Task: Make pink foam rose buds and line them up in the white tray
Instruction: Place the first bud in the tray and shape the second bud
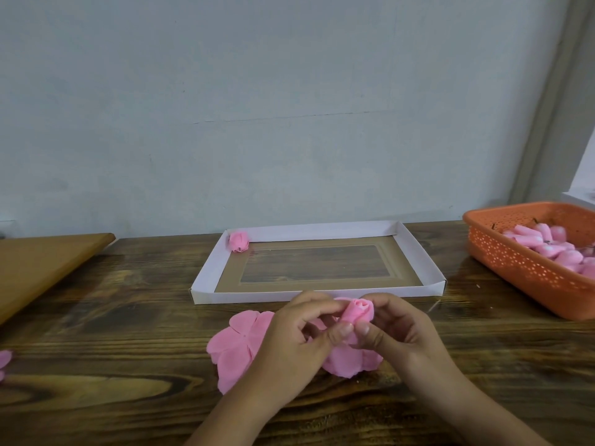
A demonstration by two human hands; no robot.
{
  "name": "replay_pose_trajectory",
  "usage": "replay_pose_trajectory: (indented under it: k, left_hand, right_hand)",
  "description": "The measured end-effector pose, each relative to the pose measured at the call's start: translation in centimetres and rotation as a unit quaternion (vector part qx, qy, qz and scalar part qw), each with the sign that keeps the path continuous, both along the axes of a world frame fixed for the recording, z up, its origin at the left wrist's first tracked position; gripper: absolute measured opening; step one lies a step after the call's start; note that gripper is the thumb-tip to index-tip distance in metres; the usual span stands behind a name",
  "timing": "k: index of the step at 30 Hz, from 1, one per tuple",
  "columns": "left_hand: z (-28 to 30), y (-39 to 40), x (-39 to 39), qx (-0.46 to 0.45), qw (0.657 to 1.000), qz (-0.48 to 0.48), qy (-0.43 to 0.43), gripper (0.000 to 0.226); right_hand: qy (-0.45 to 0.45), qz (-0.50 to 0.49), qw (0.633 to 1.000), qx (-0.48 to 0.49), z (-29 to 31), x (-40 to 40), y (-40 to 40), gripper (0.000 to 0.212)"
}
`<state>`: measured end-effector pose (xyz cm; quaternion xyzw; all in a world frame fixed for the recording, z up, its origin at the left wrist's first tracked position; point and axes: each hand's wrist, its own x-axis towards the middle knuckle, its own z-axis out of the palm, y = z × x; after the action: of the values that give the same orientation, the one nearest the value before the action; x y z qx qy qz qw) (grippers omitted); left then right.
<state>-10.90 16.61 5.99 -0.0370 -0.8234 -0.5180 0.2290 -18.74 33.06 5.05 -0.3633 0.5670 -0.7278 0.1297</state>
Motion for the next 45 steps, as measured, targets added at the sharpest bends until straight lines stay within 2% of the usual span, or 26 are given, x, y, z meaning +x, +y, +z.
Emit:
replay_pose_trajectory:
  k: [7,10,12,14,17,20,23,28,30,32,37,40,42,45]
  left_hand:
    - [0.0,-0.5,-0.1,0.076,0.997,-0.008,-0.021,0.022]
    - [0.2,-0.8,0.0,0.094,0.994,-0.021,-0.058,0.04]
    - [0.4,-0.7,0.3,0.119,0.987,-0.065,-0.092,0.054]
    - [0.8,-0.3,0.5,0.133,0.978,-0.118,-0.112,0.052]
    - [1.1,0.0,0.7,0.13,0.973,-0.15,-0.118,0.043]
    - [0.8,-0.2,0.7,0.118,0.973,-0.156,-0.12,0.043]
    - [0.8,0.0,0.7,0.11,0.972,-0.164,-0.128,0.048]
    - [1.2,1.1,0.7,0.063,0.976,-0.181,-0.102,0.057]
    - [0.8,1.2,0.7,0.069,0.979,-0.165,-0.098,0.073]
    - [0.2,1.3,0.6,0.095,0.979,-0.148,-0.1,0.084]
    - [-0.2,2.3,0.6,0.166,0.979,-0.093,-0.075,0.087]
    - [-0.1,2.7,0.4,0.261,0.962,-0.059,-0.051,0.076]
    - [0.1,2.7,0.3,0.325,0.944,-0.041,-0.048,0.07]
    - [0.2,2.9,0.1,0.37,0.927,-0.027,-0.059,0.067]
  right_hand:
    - [-0.062,0.05,0.997,0.018,0.3,-0.1,0.2,0.024]
    - [-0.095,0.103,0.99,0.019,0.5,-0.1,0.4,0.027]
    - [-0.113,0.152,0.982,0.017,0.8,-0.1,0.4,0.028]
    - [-0.132,0.18,0.975,0.018,0.8,-0.2,0.4,0.036]
    - [-0.167,0.193,0.967,0.014,0.5,-0.4,0.4,0.049]
    - [-0.18,0.193,0.964,0.012,0.3,-0.2,0.2,0.052]
    - [-0.188,0.19,0.964,0.007,0.5,0.1,0.1,0.047]
    - [-0.201,0.181,0.963,0.017,1.0,0.5,0.2,0.06]
    - [-0.218,0.18,0.959,0.02,1.1,0.5,0.3,0.069]
    - [-0.232,0.183,0.955,0.017,1.1,0.6,0.3,0.071]
    - [-0.236,0.199,0.951,0.003,1.3,0.8,-0.1,0.059]
    - [-0.222,0.188,0.957,-0.009,1.4,1.1,-0.1,0.042]
    - [-0.194,0.137,0.971,0.008,1.3,1.4,-0.3,0.04]
    - [-0.147,0.032,0.988,0.041,1.2,1.8,-0.9,0.04]
